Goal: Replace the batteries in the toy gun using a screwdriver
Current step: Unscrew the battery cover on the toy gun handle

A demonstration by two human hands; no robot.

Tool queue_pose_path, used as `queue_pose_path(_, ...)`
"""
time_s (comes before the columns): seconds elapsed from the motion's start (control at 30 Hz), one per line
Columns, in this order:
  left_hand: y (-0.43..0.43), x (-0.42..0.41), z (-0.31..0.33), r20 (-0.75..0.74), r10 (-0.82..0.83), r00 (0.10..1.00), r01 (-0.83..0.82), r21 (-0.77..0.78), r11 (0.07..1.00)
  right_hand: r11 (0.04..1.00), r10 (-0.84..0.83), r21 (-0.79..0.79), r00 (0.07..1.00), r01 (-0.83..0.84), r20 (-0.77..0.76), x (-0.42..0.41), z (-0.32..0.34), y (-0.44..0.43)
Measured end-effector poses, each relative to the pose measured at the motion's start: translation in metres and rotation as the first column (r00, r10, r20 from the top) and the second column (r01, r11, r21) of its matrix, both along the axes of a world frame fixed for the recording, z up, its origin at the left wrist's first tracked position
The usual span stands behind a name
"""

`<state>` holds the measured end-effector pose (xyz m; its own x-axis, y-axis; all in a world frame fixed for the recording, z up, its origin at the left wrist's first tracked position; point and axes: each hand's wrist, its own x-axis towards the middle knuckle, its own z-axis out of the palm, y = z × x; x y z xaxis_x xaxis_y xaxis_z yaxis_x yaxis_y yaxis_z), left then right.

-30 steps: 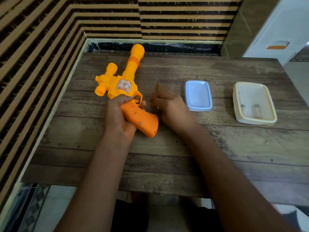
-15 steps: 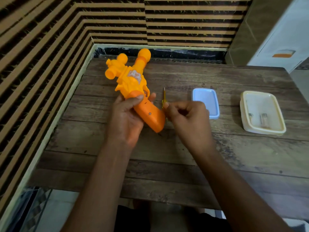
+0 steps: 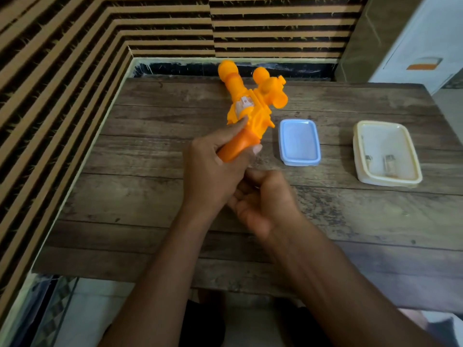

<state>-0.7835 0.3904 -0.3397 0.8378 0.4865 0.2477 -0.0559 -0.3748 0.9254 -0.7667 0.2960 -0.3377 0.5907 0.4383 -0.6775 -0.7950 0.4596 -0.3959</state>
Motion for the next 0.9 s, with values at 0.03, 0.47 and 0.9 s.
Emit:
queue_pose_path(0.03,0.002,0.001,-0.001,0.012,0.0,1.0,0.0,-0.012,1.0,1.0,-0.003,0.012,1.0,0.003,-0.015,0.0,0.0,0.001)
queue_pose_path(0.47,0.01,-0.003,0.004,0.123,0.062,0.99,-0.058,-0.03,0.998,0.989,0.087,0.108,0.989,-0.1,0.117,-0.009,0.009,0.007)
queue_pose_path(0.9,0.01,-0.003,0.005,0.128,0.047,0.991,-0.04,-0.054,0.998,0.992,0.085,0.074,0.981,-0.099,0.172,-0.011,0.012,0.006)
